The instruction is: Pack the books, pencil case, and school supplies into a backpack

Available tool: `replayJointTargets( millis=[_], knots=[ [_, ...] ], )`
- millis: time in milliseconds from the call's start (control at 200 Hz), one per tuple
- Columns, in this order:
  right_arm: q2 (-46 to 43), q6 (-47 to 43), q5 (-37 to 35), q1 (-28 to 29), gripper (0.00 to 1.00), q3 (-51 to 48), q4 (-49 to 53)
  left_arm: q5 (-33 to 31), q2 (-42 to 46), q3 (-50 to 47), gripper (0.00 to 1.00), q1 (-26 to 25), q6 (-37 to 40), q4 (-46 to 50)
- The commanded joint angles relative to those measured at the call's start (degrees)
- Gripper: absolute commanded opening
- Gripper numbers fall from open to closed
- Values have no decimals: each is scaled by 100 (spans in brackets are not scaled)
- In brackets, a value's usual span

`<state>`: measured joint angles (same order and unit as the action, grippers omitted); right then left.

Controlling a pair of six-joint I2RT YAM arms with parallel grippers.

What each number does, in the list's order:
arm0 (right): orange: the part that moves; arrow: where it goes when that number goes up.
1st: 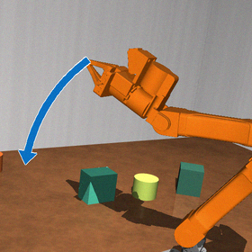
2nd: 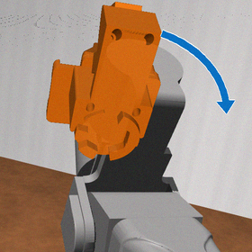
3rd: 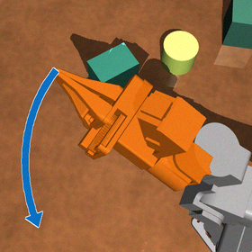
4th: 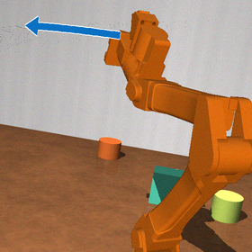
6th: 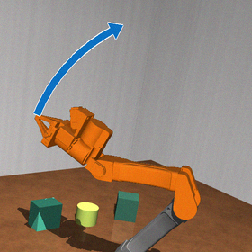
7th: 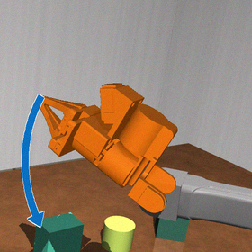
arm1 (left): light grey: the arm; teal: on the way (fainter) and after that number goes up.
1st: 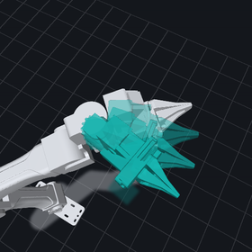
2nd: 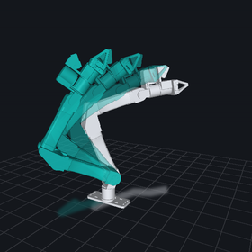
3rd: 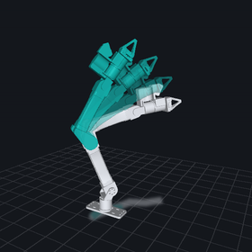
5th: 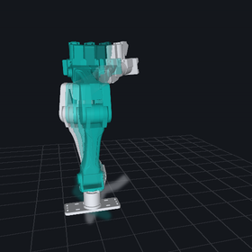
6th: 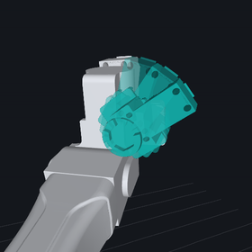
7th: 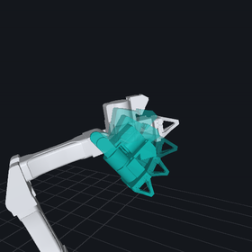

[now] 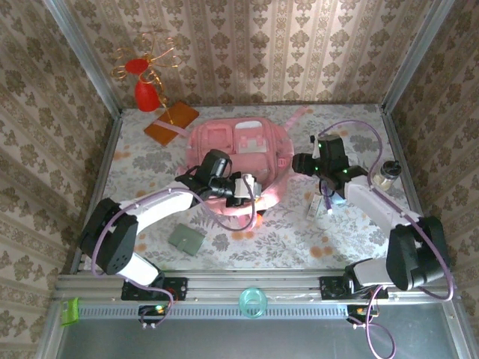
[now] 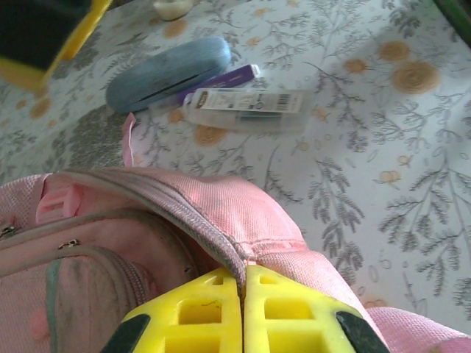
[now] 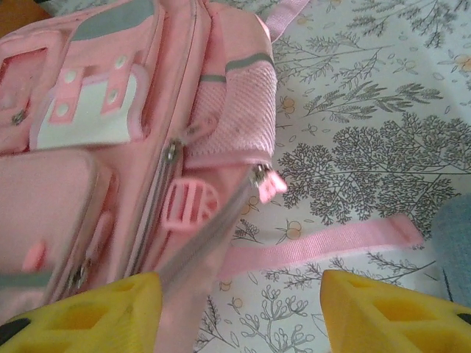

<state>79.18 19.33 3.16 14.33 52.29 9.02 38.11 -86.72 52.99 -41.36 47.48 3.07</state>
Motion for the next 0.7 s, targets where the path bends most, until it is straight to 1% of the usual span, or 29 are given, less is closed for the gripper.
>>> replayJointTargets(
  millis=[0,60,115,180,235,280,300,345,395,450,505,555,595,630,695],
  knots=[
    [345,121,80,116,59,378,-162,-77,532,-249,3,212,110,17],
    [512,105,82,233,59,484,-252,-345,807,-566,8,568,-192,-158],
    [677,86,114,349,60,582,-324,-641,1049,-869,15,876,-477,-414],
    [889,52,158,474,60,732,-350,-1276,1268,-1176,16,1147,-723,-756],
    [1107,18,155,586,60,876,-353,-1640,1365,-1350,21,1390,-887,-955],
    [1282,2,180,659,60,1012,-331,-1905,1377,-1424,22,1484,-1074,-1060],
    [1355,0,193,684,60,1068,-330,-1995,1369,-1447,22,1670,-1158,-1090],
    [1507,-30,203,778,60,1186,-339,-2220,1372,-1475,27,1762,-1343,-1090],
    [1679,-71,186,856,60,1345,-331,-2686,1406,-1496,31,1804,-1730,-1128],
    [1858,-136,137,912,60,1555,-282,-3216,1535,-1519,37,1853,-2259,-1102],
    [2026,-156,-67,935,60,1772,-163,-3536,1768,-1609,45,1877,-2871,-1098],
    [2158,-180,-295,916,62,1945,-43,-3639,2003,-1704,53,1940,-3577,-1092],
    [2278,-208,-543,894,63,2059,39,-3635,2189,-1776,62,1994,-4182,-1068],
    [2409,-209,-715,864,64,2170,92,-3723,2283,-1813,68,2041,-4832,-1025],
    [2676,-124,-838,747,66,2374,219,-3836,2282,-1730,73,2142,-6117,-681]
  ],
)
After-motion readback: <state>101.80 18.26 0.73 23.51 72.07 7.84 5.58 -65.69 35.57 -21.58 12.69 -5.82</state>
